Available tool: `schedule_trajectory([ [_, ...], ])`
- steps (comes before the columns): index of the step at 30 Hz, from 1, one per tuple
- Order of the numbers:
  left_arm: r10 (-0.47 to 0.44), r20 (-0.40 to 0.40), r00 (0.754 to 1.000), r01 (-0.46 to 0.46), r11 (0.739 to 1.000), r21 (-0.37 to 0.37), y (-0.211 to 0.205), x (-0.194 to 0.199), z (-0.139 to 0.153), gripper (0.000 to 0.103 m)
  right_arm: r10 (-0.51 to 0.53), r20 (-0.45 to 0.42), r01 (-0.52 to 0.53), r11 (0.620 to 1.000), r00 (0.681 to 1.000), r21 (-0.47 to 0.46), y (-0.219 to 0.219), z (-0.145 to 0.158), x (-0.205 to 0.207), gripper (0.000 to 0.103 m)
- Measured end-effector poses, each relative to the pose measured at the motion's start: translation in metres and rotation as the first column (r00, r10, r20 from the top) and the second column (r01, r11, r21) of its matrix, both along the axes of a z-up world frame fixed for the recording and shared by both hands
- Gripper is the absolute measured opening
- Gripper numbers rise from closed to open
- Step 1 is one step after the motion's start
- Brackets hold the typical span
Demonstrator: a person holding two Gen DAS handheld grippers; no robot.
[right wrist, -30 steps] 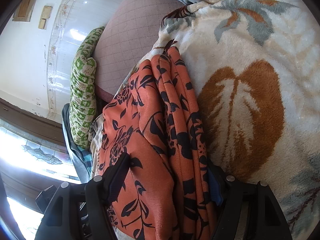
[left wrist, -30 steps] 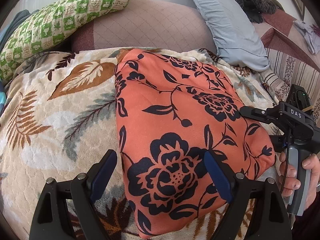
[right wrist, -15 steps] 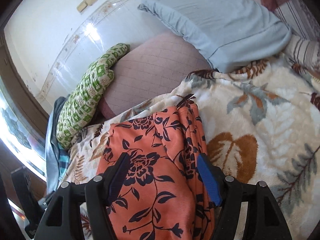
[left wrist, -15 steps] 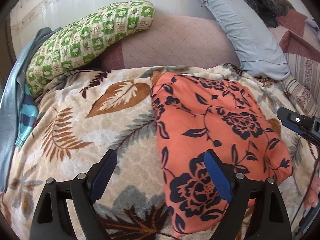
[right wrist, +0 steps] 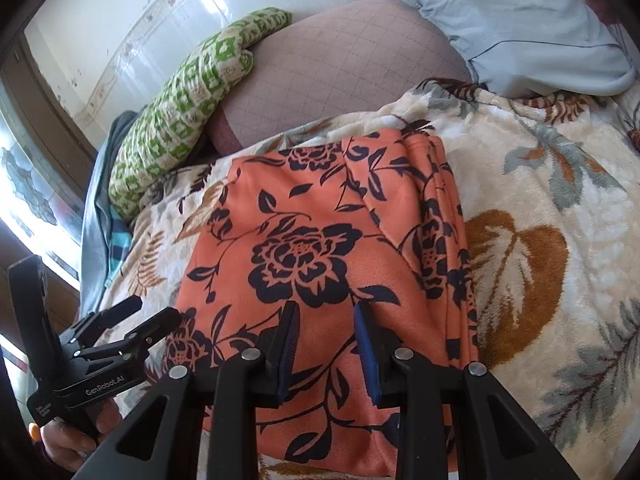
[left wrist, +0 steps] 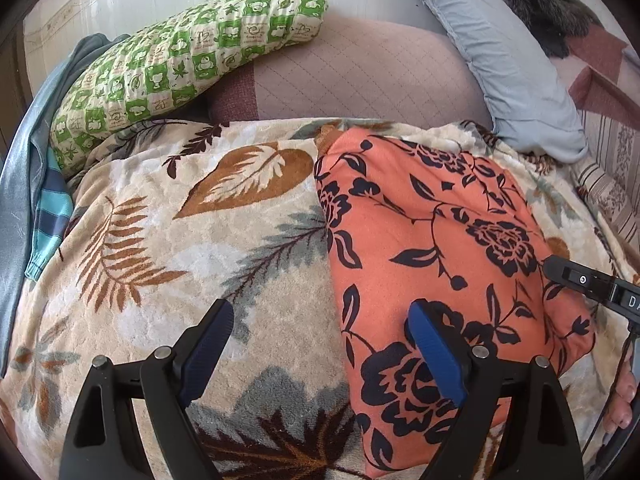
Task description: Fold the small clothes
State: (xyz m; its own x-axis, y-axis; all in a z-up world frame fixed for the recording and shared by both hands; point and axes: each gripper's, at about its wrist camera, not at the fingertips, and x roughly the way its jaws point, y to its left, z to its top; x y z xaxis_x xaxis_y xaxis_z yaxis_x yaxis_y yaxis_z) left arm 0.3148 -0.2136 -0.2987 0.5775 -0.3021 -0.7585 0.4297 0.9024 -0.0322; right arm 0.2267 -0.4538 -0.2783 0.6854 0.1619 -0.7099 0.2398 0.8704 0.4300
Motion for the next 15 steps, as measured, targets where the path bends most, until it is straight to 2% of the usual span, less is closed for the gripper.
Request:
schedule_trajectory([
  [1,-0.003,0.002,1.000,0.003,1.000,-0.013,0.000,-0.001,0.002,0.089,-0.025,0.013,0.025,1.000,1.000,0.009,-0.006,0.003,-0.003,0.035],
  [2,-0.007,0.004,1.000,0.007,1.000,-0.023,0.001,-0.001,0.004,0.089,-0.052,0.022,0.051,0.999,0.998,0.011,-0.013,0.005,-0.007,0.052],
  [3,-0.012,0.005,1.000,0.012,1.000,-0.029,0.000,-0.001,0.005,0.089,-0.082,0.034,0.082,0.997,0.996,0.006,-0.019,0.006,-0.011,0.075],
  [5,-0.024,0.008,1.000,0.024,0.999,-0.033,-0.002,-0.003,0.005,0.089,-0.137,0.057,0.138,0.990,0.989,-0.008,-0.032,0.008,-0.020,0.078],
  [7,-0.038,0.002,0.999,0.038,0.999,-0.031,-0.006,-0.004,0.002,0.089,-0.177,0.036,0.175,0.984,0.984,0.046,-0.046,0.003,-0.019,0.078],
  [10,-0.060,-0.015,0.998,0.060,0.998,-0.001,-0.012,-0.006,-0.007,0.089,-0.180,-0.004,0.179,0.973,0.984,0.147,-0.058,-0.011,-0.017,0.078],
  [15,-0.076,-0.001,0.997,0.076,0.997,0.024,-0.017,-0.009,-0.011,0.089,-0.161,-0.048,0.167,0.973,0.986,0.158,-0.058,-0.026,-0.011,0.078],
])
